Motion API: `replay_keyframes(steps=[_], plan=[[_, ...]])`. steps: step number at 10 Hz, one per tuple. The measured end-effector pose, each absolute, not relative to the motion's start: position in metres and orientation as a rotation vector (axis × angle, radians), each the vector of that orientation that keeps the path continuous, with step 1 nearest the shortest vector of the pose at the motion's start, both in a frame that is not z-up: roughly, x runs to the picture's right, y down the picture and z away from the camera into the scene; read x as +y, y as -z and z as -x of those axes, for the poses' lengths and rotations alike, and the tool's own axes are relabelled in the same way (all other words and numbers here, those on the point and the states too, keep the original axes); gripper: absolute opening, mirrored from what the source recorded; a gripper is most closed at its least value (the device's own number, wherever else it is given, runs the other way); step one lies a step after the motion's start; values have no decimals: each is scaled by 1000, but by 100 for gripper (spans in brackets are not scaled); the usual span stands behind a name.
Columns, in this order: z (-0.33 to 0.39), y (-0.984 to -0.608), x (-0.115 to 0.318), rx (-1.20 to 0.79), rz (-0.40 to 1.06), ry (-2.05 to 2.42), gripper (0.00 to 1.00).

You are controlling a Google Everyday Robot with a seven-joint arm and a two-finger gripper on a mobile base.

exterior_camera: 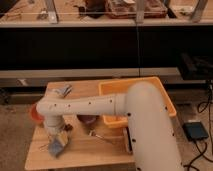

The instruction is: Wipe table surface with sponge

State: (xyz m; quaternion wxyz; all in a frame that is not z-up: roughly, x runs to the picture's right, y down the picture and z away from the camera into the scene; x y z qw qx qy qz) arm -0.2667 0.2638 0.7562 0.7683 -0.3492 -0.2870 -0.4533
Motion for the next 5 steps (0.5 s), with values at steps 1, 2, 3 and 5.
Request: replay_keyframes(steps=[1, 2, 3, 5], plan=[[272, -745, 279, -633, 761, 1007, 0], [268, -739, 289, -632, 763, 1017, 0], [260, -736, 293, -627, 768, 1019, 0], [235, -732, 303, -610, 789, 1016, 0]])
